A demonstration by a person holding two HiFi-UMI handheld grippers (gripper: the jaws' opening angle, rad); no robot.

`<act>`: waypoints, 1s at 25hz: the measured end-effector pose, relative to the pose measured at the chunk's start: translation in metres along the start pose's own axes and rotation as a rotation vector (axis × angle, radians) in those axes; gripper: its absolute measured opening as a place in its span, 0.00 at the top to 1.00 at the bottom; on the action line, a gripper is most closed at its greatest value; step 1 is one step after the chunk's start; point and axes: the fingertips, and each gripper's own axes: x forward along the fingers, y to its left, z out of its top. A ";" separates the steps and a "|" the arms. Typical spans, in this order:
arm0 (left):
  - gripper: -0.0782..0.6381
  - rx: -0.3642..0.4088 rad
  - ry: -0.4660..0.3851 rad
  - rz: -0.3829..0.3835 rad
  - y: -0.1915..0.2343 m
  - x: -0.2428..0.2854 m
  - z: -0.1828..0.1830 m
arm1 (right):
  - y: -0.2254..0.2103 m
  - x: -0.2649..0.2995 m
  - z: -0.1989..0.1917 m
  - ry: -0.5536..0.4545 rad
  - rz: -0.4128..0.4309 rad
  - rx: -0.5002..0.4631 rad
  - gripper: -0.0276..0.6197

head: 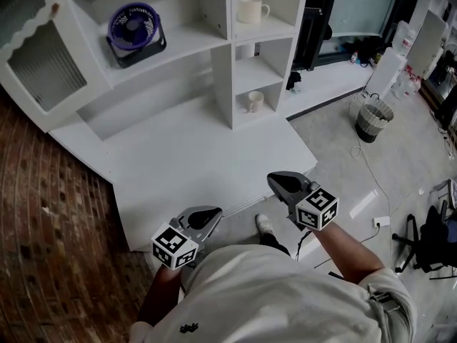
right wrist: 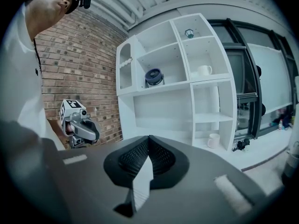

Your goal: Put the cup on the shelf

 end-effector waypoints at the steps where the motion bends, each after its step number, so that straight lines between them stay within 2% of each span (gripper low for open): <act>1: 0.88 0.000 0.001 0.000 0.000 0.000 0.000 | 0.000 0.000 0.000 0.000 0.000 0.000 0.94; 16: 0.88 -0.015 0.010 -0.021 0.004 0.006 -0.005 | -0.004 0.003 -0.009 0.027 -0.008 -0.008 0.94; 25: 0.88 -0.025 -0.001 -0.022 0.012 0.013 0.002 | -0.018 0.010 0.001 0.022 -0.005 -0.021 0.94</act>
